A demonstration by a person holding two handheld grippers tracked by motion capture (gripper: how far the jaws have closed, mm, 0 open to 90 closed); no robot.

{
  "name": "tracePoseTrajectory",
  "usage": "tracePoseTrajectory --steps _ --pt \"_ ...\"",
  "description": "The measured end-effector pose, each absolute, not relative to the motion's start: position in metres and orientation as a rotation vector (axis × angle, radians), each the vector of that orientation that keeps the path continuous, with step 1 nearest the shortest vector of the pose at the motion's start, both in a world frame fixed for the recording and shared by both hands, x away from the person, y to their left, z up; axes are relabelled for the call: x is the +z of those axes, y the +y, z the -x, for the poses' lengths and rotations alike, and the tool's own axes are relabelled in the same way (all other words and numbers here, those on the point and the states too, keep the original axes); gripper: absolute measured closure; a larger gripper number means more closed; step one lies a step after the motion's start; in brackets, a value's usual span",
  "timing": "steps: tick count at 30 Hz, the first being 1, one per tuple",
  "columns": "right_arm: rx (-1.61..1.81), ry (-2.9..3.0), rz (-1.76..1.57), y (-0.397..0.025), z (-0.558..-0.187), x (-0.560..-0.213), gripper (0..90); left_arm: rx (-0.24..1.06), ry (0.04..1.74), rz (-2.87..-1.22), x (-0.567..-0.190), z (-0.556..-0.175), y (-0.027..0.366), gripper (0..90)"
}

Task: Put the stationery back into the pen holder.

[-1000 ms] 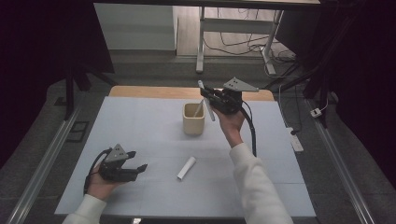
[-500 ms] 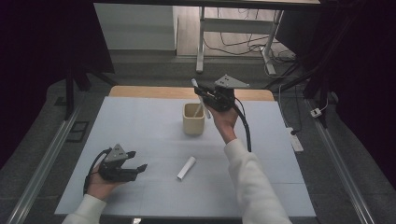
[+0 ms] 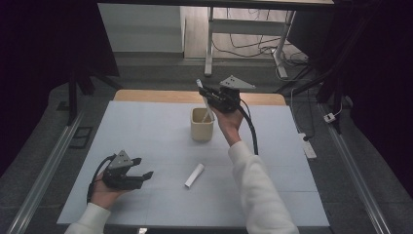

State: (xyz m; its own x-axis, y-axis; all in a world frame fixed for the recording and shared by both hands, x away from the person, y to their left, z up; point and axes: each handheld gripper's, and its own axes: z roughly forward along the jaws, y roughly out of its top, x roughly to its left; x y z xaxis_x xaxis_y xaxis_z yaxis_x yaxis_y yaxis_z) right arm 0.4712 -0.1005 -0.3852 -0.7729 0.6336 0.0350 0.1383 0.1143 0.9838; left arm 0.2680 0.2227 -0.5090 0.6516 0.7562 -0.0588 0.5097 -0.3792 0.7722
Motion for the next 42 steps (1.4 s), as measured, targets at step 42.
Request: tracePoseTrajectory --steps 42 --pt "1.623 2.069 -0.766 -0.102 -0.484 -0.409 55.7 0.389 0.976 -2.074 -0.510 -0.269 0.223 29.9"
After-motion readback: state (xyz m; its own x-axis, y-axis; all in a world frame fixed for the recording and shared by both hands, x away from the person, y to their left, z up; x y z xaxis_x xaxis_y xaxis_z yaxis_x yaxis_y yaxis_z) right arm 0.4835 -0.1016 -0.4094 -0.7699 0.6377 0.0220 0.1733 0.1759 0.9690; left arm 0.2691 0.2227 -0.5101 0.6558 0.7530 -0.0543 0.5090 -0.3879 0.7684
